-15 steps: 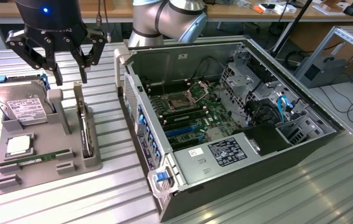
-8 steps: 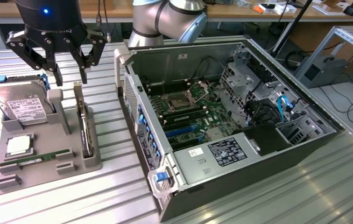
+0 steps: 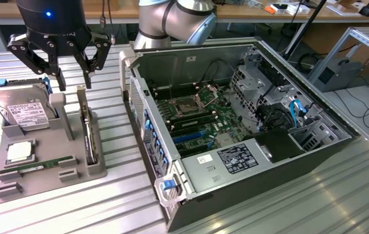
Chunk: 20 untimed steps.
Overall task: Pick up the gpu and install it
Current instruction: 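Pick up the gpu and move the gpu toward the slot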
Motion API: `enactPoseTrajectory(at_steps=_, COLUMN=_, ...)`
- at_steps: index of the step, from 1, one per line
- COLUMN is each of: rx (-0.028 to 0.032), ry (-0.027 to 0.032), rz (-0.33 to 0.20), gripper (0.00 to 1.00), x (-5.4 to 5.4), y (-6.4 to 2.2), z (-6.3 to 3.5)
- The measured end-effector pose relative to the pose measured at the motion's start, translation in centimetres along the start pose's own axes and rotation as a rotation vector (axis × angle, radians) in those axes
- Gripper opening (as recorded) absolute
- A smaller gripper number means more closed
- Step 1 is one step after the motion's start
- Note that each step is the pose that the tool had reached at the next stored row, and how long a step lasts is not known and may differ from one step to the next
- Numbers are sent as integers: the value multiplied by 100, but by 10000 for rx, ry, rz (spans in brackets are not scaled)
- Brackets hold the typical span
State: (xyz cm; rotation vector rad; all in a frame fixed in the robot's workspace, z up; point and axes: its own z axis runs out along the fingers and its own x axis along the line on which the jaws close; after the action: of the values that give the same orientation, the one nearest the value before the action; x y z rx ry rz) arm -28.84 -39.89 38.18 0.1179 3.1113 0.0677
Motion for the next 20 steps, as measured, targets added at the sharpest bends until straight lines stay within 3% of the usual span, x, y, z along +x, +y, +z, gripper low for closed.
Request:
enactPoseTrajectory(at_steps=10, rx=0, ry=0, rz=0, gripper=48, x=0, y=-1, z=16)
enactPoseTrajectory(at_steps=12, rx=0, ry=0, rz=0, gripper=48, x=2, y=-4, z=91)
enactPoseTrajectory(at_steps=20, rx=0, ry=-1, rz=0, gripper=48, x=3, y=-5, z=108)
